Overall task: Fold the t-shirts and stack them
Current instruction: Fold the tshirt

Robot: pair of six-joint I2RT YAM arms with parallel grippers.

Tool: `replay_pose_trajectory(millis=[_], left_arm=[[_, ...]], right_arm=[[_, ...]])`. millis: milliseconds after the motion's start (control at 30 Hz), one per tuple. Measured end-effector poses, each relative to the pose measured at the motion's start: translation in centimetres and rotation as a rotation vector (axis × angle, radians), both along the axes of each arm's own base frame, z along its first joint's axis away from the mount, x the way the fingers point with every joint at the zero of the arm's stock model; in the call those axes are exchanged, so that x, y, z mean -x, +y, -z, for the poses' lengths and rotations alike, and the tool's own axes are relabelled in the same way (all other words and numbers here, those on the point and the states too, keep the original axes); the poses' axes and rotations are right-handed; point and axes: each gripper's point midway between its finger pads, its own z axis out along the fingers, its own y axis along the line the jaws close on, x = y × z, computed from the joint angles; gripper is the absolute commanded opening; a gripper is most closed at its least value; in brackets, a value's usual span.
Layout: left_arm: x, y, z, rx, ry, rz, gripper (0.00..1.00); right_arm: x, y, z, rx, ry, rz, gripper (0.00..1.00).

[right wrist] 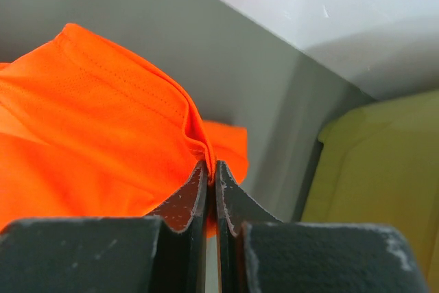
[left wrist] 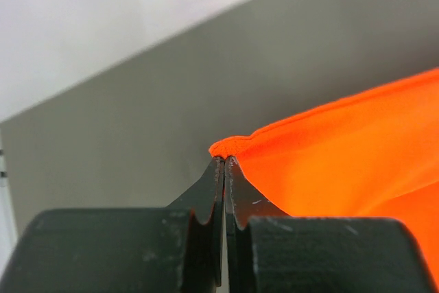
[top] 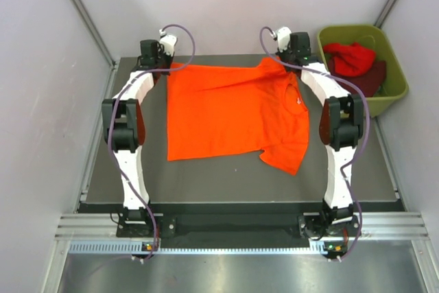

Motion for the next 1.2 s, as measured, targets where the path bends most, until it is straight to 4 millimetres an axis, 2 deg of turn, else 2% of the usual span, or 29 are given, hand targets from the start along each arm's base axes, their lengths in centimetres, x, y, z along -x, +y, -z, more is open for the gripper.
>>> replay_pose_trajectory(millis=[133, 333, 433, 733, 1000, 1200], left_arm=[[2.9, -1.3, -0.1, 0.029, 0.082, 0.074, 0.00], [7.0, -2.2, -2.1, 0.055, 0.129, 0.125, 0.00], [8.3, -2.2, -1.9, 0.060, 0.157, 0.130, 0.00], [10.3, -2.5, 0.4, 0.084, 0.264, 0.134, 0.00], [11.1, -2.0, 3.2, 0.082, 0.351, 0.089, 0.00], [11.2, -1.0, 4.4, 0.055, 0.380, 0.041, 0.00]], right_arm=[[1.8, -1.2, 1.0, 0.019, 0.050, -0.007, 0.00], [3.9, -1.4, 0.2, 0.010, 0.082, -0.022, 0.00], [5.0, -1.2, 0.0, -0.005, 0.106, -0.034, 0.00], [7.9, -0.2, 1.8, -0.016, 0.207, -0.081, 0.00], [8.2, -0.1, 3.5, -0.002, 0.249, -0.093, 0.00], [8.7, -0.2, 4.6, 0.006, 0.278, -0.096, 0.00]])
